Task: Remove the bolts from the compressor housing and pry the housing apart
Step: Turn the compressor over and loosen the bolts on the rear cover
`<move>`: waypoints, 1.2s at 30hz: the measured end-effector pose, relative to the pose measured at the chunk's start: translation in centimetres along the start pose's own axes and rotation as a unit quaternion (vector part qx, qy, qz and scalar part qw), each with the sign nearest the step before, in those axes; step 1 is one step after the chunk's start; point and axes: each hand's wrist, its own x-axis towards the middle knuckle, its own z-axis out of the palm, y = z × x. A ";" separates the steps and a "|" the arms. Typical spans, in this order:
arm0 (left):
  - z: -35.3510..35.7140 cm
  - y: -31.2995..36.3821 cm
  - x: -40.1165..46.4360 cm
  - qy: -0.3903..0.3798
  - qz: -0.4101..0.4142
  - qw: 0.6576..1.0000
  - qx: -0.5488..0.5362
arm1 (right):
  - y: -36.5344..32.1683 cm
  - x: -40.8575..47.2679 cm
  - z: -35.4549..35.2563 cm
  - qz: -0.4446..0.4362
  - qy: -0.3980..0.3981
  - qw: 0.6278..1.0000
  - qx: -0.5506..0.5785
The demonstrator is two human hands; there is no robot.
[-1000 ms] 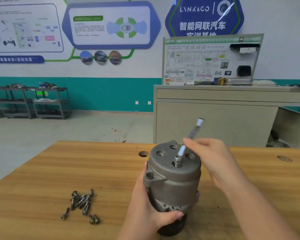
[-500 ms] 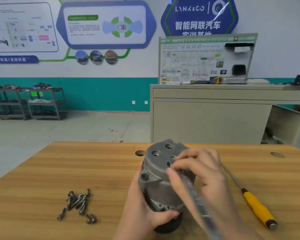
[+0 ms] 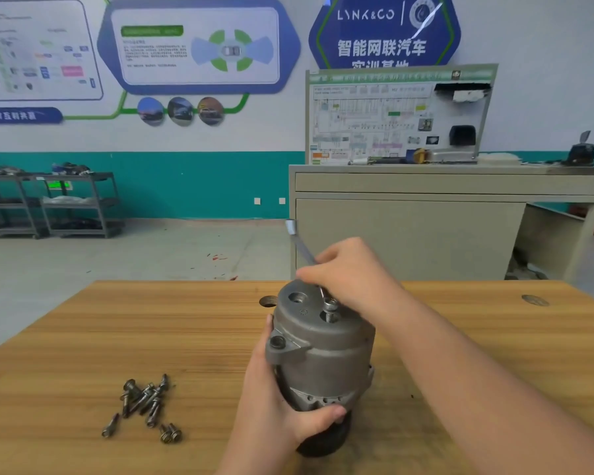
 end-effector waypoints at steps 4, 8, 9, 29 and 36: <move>-0.4 -0.2 -0.1 0.009 -0.023 1.000 0.017 | -2.2 -2.9 1.6 -0.183 -0.001 0.976 -0.118; -0.2 -0.7 0.6 -0.027 -0.026 0.999 0.008 | 0.3 -7.4 1.0 -0.367 0.104 0.920 -0.086; -0.1 -0.7 0.7 -0.037 -0.029 0.999 -0.008 | 1.6 -8.2 0.6 -0.387 0.135 0.911 -0.050; -0.7 -0.2 0.3 -0.036 -0.014 0.999 0.028 | -2.7 -0.2 1.6 -0.097 -0.033 0.975 -0.195; -0.6 -2.1 0.0 -0.045 0.043 0.992 0.107 | 0.5 -7.5 1.5 -0.368 0.081 0.921 -0.102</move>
